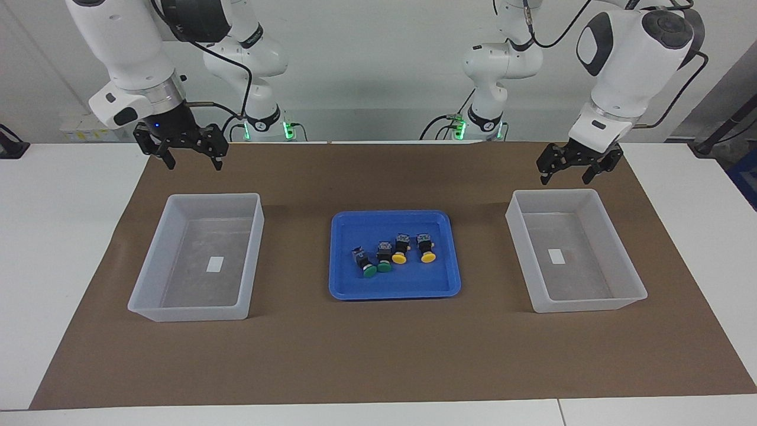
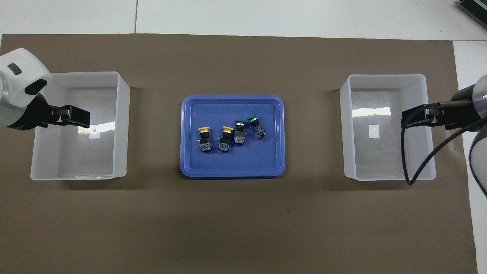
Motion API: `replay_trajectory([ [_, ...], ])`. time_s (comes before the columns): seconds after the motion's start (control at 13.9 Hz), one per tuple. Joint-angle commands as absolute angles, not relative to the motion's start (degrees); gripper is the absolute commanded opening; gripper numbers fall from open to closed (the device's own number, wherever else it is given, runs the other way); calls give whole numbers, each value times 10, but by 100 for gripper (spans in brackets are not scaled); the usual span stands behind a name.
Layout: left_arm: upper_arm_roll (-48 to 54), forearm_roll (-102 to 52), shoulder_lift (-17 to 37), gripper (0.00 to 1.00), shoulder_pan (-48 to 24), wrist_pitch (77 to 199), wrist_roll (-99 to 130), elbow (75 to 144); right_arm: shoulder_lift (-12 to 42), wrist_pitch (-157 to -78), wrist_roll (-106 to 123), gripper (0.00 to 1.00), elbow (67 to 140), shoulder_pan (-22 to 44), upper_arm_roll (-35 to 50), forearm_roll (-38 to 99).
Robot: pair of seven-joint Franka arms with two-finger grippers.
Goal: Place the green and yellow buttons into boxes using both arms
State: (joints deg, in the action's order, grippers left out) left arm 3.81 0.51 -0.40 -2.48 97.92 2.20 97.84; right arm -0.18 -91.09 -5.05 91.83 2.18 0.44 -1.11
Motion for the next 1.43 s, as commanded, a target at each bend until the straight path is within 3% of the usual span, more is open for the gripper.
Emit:
replay_trajectory([
  [0.0, 39, 4, -24, 100, -26, 994, 15, 1004, -4, -911, -61, 100, 924, 20, 8, -15],
  [1.36, 41, 4, -16, 100, -37, 1091, 14, 997, -4, -908, -54, 100, 924, 13, 7, -5],
])
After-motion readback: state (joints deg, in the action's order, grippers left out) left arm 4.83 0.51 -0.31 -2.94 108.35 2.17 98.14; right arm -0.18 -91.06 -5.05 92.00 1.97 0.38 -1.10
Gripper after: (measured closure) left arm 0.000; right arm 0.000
